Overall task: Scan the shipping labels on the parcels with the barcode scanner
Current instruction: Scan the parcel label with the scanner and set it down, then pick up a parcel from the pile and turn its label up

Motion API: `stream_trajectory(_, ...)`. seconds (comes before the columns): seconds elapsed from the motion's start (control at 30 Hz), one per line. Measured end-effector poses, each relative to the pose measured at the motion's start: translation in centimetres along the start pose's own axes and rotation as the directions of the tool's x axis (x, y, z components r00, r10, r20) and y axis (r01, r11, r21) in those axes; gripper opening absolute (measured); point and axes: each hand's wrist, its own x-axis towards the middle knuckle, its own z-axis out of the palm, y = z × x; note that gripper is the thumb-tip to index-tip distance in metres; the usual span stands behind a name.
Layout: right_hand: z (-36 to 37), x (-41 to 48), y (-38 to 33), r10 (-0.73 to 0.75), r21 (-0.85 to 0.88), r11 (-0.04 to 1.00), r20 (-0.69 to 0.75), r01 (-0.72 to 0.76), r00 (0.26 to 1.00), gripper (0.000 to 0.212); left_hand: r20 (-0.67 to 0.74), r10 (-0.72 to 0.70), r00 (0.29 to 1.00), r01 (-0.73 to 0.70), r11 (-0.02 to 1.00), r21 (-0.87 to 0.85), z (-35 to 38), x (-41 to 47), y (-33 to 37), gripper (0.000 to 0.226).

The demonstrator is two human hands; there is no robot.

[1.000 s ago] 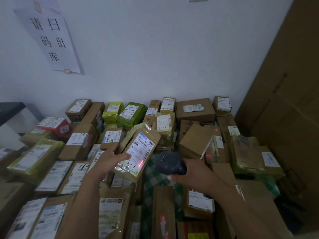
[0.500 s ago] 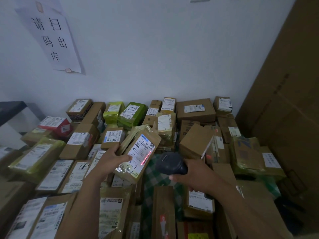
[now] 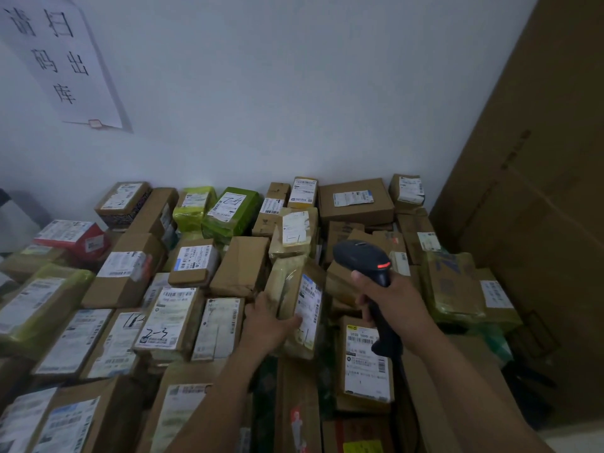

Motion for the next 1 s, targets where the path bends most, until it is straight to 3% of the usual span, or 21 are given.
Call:
stream_trajectory(0.1,-0.3,0.1,0.5,0.001,0.011,1.0,0.002,-0.001,1.0,0.03,-0.12,-0.036,0.992,0.041,0.998,0.045,2.0,0.8,0.3,0.111)
stream_trajectory(0.3,-0.7,0.1,2.1,0.063,-0.013,0.998,0.001,-0.063,0.998,0.037,-0.242,-0.004,0.97,0.023,0.997,0.079,3.5,2.4,0.5,0.102)
stream_trajectory(0.63,0.4,-0.5,2.0,0.043,-0.045,0.998,0.0,-0.043,0.999,0.025,-0.353,0.066,0.933,-0.018,0.99,0.138,6.3,1.1,-0.9,0.104)
stream_trajectory(0.77,0.5,-0.5,2.2,0.058,-0.028,0.998,0.0,-0.058,0.998,0.023,-0.288,0.013,0.957,0.027,0.99,0.136,7.0,0.8,-2.2,0.12)
stream_trajectory(0.9,0.4,-0.5,2.7,0.069,-0.026,0.997,-0.017,-0.07,0.997,0.02,-0.205,-0.072,0.976,0.112,0.975,0.193,7.4,1.1,-2.7,0.114)
stream_trajectory(1.0,0.1,-0.4,3.2,0.088,-0.026,0.996,-0.041,-0.089,0.995,0.025,-0.193,-0.047,0.98,0.1,0.955,0.279,8.1,1.8,-2.1,0.114)
